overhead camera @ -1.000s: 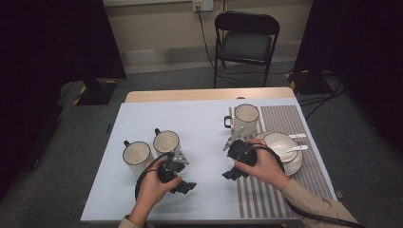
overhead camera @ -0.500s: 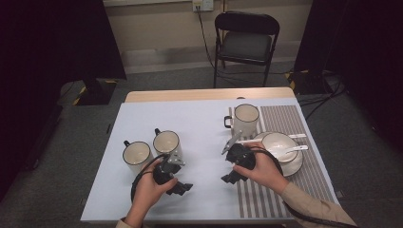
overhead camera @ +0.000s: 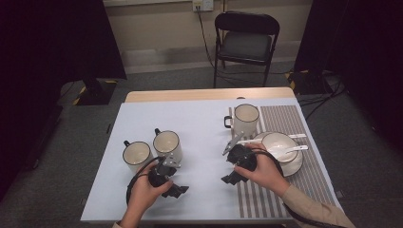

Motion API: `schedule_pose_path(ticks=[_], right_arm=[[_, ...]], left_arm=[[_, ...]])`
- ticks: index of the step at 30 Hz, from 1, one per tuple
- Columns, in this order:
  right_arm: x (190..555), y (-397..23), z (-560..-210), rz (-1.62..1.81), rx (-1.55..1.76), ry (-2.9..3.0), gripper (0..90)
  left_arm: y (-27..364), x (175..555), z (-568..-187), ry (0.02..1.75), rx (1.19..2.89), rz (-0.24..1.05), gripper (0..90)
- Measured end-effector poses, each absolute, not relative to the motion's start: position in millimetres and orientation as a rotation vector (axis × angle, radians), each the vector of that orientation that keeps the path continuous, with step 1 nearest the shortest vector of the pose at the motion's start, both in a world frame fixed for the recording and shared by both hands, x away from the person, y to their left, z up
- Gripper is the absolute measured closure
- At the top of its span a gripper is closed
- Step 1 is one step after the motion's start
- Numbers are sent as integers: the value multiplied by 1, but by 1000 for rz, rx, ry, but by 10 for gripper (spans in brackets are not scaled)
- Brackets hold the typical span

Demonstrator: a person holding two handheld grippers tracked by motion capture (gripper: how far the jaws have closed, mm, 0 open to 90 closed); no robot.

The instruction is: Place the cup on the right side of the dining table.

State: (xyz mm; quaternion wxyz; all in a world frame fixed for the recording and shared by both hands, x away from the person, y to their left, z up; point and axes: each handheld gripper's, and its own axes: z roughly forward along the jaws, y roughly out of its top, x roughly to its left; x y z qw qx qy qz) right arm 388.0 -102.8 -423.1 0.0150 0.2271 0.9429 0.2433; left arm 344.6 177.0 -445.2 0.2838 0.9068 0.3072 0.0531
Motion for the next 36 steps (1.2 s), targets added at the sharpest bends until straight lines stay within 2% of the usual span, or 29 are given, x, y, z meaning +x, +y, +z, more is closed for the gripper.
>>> schedule_pose_path(ticks=[36], right_arm=[[373,-104,-433,786,665,2915,162]], left_arm=[[190,336,-445,810,2427,153,189]])
